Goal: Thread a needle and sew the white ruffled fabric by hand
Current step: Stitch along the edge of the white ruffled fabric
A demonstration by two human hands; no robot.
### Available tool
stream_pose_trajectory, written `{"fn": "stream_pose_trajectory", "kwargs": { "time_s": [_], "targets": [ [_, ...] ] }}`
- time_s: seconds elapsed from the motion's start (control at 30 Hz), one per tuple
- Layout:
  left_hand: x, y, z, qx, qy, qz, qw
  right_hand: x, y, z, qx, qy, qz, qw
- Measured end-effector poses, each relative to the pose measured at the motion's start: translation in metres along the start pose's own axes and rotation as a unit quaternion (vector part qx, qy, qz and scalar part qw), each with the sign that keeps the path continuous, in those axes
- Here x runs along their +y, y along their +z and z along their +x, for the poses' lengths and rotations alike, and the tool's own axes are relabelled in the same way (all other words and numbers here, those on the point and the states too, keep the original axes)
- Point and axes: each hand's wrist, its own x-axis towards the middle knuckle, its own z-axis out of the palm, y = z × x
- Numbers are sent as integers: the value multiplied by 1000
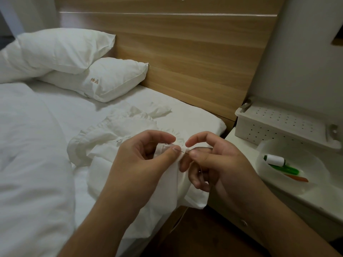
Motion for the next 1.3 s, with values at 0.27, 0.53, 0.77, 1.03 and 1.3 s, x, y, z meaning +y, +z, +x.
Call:
{"fn": "stream_pose_trajectory", "kwargs": {
  "time_s": [0.27, 0.53, 0.77, 1.03, 1.3],
  "targets": [
    [-3, 2, 0, -3, -7, 0, 1000, 3, 7, 0, 58, 35, 58, 996],
    [-2, 4, -1, -9, -2, 6, 1000, -6, 13, -7, 59, 8, -44, 997],
    [-3, 6, 1, 14, -16, 7, 1000, -7, 13, -14, 176, -167, -486, 840],
    [-2, 8, 0, 5, -32, -18, 999, -1, 16, -7, 126, -212, -298, 922],
    [-4, 10, -1, 3, -23, 15, 1000, -2, 20, -6, 174, -134, -122, 968]
  ]
}}
